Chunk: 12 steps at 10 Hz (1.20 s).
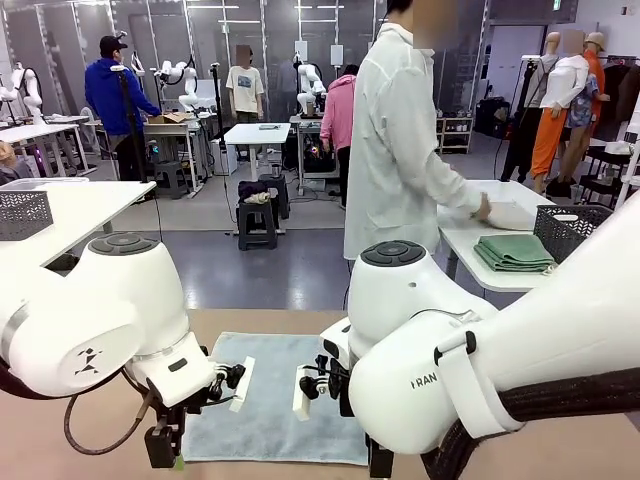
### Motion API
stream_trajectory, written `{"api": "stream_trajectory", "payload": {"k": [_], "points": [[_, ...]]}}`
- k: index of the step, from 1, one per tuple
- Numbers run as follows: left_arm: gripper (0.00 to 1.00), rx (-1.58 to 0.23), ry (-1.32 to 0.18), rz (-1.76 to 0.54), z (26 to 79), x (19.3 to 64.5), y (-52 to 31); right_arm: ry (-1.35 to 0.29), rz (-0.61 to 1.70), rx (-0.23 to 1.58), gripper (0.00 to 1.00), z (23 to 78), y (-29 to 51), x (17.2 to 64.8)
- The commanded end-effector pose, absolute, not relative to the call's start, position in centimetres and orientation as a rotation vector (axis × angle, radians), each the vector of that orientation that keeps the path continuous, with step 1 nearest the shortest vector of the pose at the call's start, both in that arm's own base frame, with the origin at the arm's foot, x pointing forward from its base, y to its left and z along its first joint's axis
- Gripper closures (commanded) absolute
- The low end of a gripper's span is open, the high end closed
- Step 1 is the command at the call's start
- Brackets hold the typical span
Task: Fold the towels and place them in the basket.
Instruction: When a person lays out a Towel with hook on the table, fold it in half twice.
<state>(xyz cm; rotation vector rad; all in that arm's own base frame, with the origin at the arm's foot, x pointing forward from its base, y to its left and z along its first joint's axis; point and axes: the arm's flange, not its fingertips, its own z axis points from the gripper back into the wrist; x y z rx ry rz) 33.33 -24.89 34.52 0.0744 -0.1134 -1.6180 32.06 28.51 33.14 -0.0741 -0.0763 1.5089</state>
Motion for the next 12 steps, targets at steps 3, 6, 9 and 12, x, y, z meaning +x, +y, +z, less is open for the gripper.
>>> {"api": "stream_trajectory", "payload": {"k": [3, 6, 9, 12], "points": [[0.0, 0.02, -0.121, -1.608, 32.0, 34.4, -23.6, -0.048, 1.493, -0.045, 0.13, 31.6, 28.4, 32.7], [0.0, 0.0, -0.106, -1.618, 30.5, 35.0, -23.6, -0.056, 1.485, -0.034, 0.13, 31.0, 28.0, 32.7], [0.0, -0.001, -0.091, -1.604, 29.6, 35.3, -23.7, -0.049, 1.485, -0.021, 0.13, 30.1, 27.7, 33.2], [0.2, 0.03, -0.106, -1.591, 29.1, 35.9, -23.4, -0.066, 1.482, -0.037, 0.32, 29.8, 27.6, 33.9]]}}
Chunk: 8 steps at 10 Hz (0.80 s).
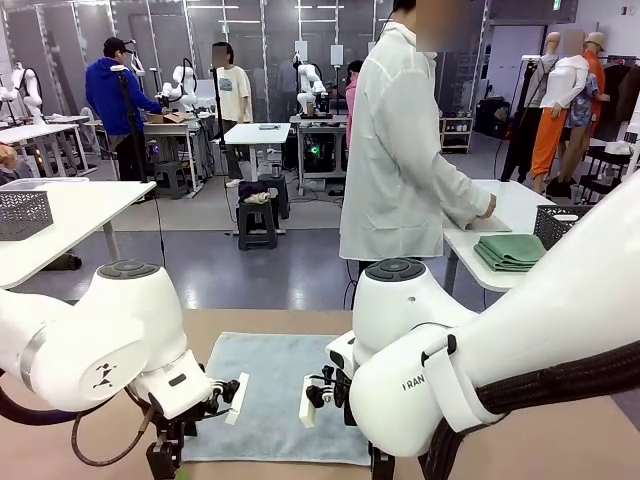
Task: Fold the towels and place them in the basket.
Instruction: When a person lays out a Towel with hook on the table, fold it in half twice.
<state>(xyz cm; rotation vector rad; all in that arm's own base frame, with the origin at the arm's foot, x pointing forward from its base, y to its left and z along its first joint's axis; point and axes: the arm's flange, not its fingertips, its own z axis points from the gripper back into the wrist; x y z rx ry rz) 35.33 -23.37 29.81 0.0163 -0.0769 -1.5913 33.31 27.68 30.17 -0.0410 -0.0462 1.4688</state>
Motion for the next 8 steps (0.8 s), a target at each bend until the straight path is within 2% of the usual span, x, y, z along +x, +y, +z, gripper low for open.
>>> {"api": "stream_trajectory", "payload": {"k": [1, 3, 4, 5, 8], "points": [[0.22, 0.022, -0.114, -1.573, 29.04, 35.9, -23.38, -0.075, 1.48, -0.055, 0.32, 29.66, 27.59, 34.0], [0.22, 0.035, -0.12, -1.575, 28.95, 35.86, -23.35, -0.1, 1.49, -0.061, 0.32, 29.36, 27.5, 34.13], [0.3, 0.049, -0.121, -1.576, 28.85, 36.07, -23.25, -0.103, 1.485, -0.066, 0.5, 29.37, 27.5, 34.33], [0.4, 0.048, -0.13, -1.573, 28.9, 36.05, -23.21, -0.106, 1.481, -0.068, 0.5, 29.35, 27.48, 34.37], [0.4, 0.055, -0.127, -1.571, 28.95, 36.08, -23.25, -0.1, 1.483, -0.068, 0.5, 29.34, 27.47, 34.54]]}}
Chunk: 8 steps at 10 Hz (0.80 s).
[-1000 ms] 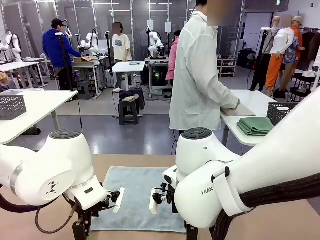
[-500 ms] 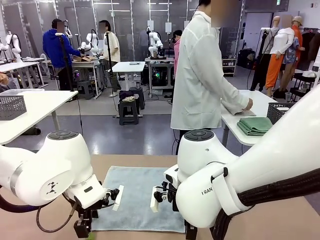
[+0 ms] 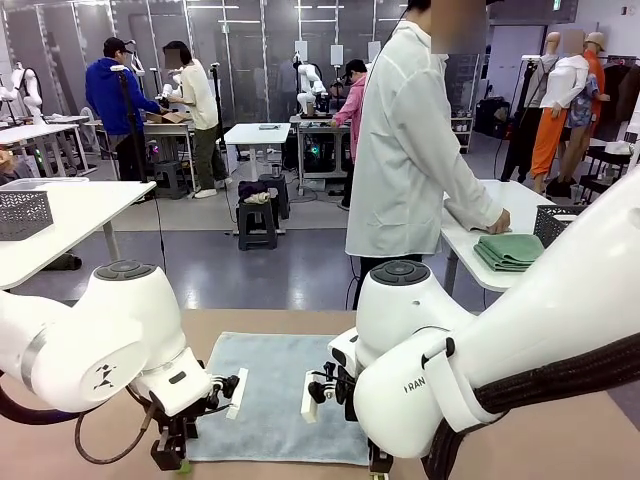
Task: Fold the towels and place them in the basket.
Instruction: When a person lays out a Towel with hook on the table, fold it in half twice.
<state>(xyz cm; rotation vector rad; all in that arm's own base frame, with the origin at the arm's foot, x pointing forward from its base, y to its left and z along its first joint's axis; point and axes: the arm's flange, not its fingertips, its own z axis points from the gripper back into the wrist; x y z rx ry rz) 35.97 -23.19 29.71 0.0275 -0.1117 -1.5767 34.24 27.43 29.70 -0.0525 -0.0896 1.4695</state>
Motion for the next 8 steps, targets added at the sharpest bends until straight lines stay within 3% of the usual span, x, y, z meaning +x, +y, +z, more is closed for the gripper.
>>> {"api": "stream_trajectory", "payload": {"k": [1, 2, 3, 4, 5, 6, 7, 8], "points": [[0.46, 0.065, -0.125, -1.575, 28.97, 36.08, -23.33, -0.103, 1.484, -0.066, 0.7, 29.24, 27.39, 34.6], [0.6, 0.07, -0.119, -1.575, 29.11, 36.07, -23.4, -0.101, 1.482, -0.061, 0.7, 29.27, 27.38, 34.64], [0.66, 0.072, -0.117, -1.576, 29.27, 36.06, -23.52, -0.101, 1.481, -0.06, 0.9, 29.3, 27.37, 34.65], [0.65, 0.08, -0.112, -1.576, 29.36, 36.07, -23.61, -0.101, 1.481, -0.061, 0.72, 29.41, 27.36, 34.69], [0.86, 0.082, -0.106, -1.578, 29.35, 36.09, -23.64, -0.101, 1.481, -0.062, 1.0, 29.45, 27.38, 34.74], [0.85, 0.081, -0.102, -1.58, 29.34, 36.12, -23.66, -0.099, 1.484, -0.061, 0.92, 29.45, 27.42, 34.79], [1.0, 0.08, -0.097, -1.58, 29.33, 36.15, -23.65, -0.097, 1.485, -0.058, 1.0, 29.37, 27.45, 34.8], [1.0, 0.079, -0.094, -1.58, 29.33, 36.2, -23.64, -0.094, 1.487, -0.054, 1.0, 29.42, 27.45, 34.84]]}}
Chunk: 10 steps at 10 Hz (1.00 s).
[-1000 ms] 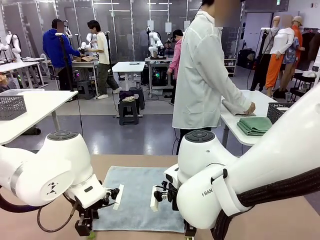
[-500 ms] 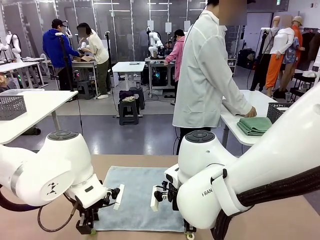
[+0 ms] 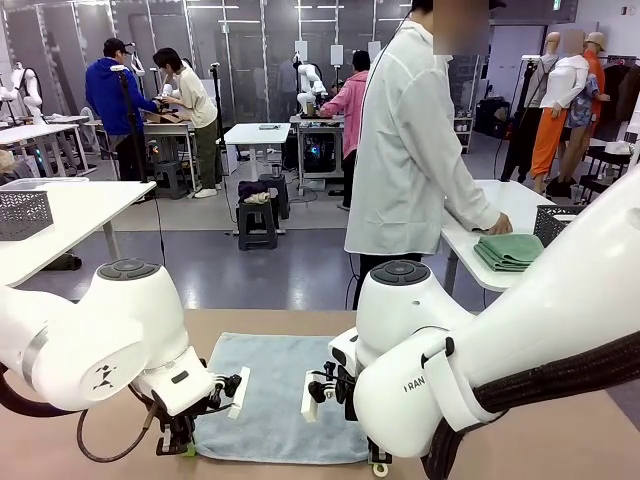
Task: Fold the towels and place them in the basket.
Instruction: When a person lays out a Towel with hook on the table, fold it in half twice.
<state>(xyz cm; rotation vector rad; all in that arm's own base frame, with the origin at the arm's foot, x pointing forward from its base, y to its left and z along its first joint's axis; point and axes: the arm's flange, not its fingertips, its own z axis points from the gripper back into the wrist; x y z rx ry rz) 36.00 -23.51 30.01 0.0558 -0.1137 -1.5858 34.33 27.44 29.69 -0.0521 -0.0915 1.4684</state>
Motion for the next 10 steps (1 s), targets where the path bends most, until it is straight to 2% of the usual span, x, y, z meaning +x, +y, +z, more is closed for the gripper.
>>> {"api": "stream_trajectory", "payload": {"k": [1, 6, 7, 10], "points": [[1.0, 0.071, -0.095, -1.586, 29.4, 36.2, -23.6, -0.087, 1.498, -0.047, 1.0, 29.6, 27.5, 34.8], [1.0, 0.055, -0.114, -1.585, 30.0, 36.0, -23.5, -0.093, 1.476, -0.052, 1.0, 29.7, 27.5, 34.4], [0.94, 0.055, -0.115, -1.584, 30.0, 36.0, -23.5, -0.092, 1.476, -0.052, 0.93, 29.8, 27.5, 34.4], [0.94, 0.127, -0.174, -1.578, 34.7, 36.3, -23.8, -0.157, 1.494, -0.093, 0.93, 33.3, 26.9, 36.0]]}}
